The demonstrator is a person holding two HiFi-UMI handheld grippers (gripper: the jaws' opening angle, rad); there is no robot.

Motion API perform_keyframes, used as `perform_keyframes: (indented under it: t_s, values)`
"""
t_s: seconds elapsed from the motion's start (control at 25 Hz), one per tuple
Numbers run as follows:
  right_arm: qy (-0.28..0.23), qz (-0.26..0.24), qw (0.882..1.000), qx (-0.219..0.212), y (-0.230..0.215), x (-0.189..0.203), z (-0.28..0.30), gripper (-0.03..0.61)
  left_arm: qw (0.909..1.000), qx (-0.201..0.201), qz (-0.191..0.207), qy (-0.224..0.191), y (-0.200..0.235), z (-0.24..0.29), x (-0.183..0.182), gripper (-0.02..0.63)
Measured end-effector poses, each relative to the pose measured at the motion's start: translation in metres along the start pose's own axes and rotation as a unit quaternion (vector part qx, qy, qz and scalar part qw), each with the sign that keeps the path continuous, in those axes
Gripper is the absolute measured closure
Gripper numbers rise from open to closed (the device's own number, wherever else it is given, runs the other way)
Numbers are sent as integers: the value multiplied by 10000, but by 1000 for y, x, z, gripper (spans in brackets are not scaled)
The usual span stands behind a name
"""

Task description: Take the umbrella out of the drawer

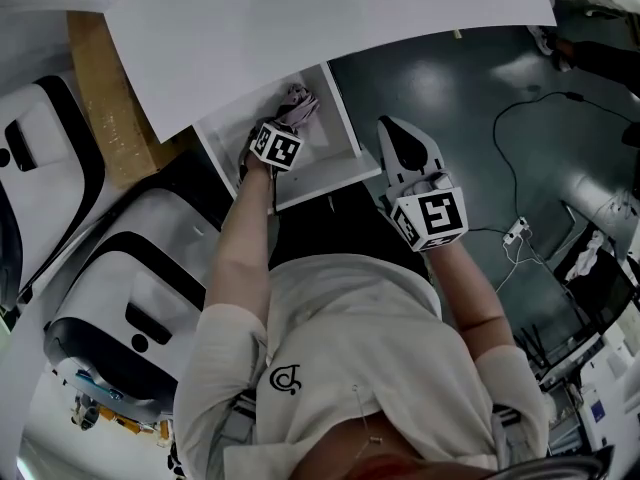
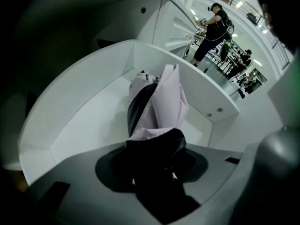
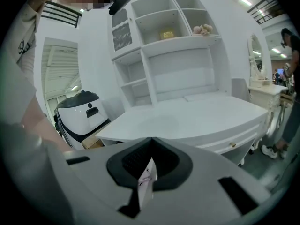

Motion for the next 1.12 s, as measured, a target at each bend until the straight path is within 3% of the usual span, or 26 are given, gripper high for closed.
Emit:
perform_keyframes:
  t_s: [0.32, 0.68, 0.88, 1.12]
  values:
    - [-216, 0, 9998, -38, 6, -15, -16, 572, 9993, 118, 11, -364, -24, -47, 1, 402]
    - [-658, -204, 9976, -44, 13, -54, -36, 572, 9913, -258, 352, -1245, -41, -134, -25, 402]
    - [-895, -437, 9949, -163, 20, -79, -44, 572, 9763, -487, 306, -2088, -45, -201, -48, 402]
    - [-1170, -705, 9903, -263, 26, -122, -59, 572, 9430, -812, 156, -3222, -47, -290, -68, 402]
Point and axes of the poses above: the fingertips, and each gripper's own axes: z forward along the fingers, y to its left, x out of its underside, the point moved 3 cm from there along -z, backward along the fingers, and after that the axes turned 10 degrees about y, right-handed, at the moved point
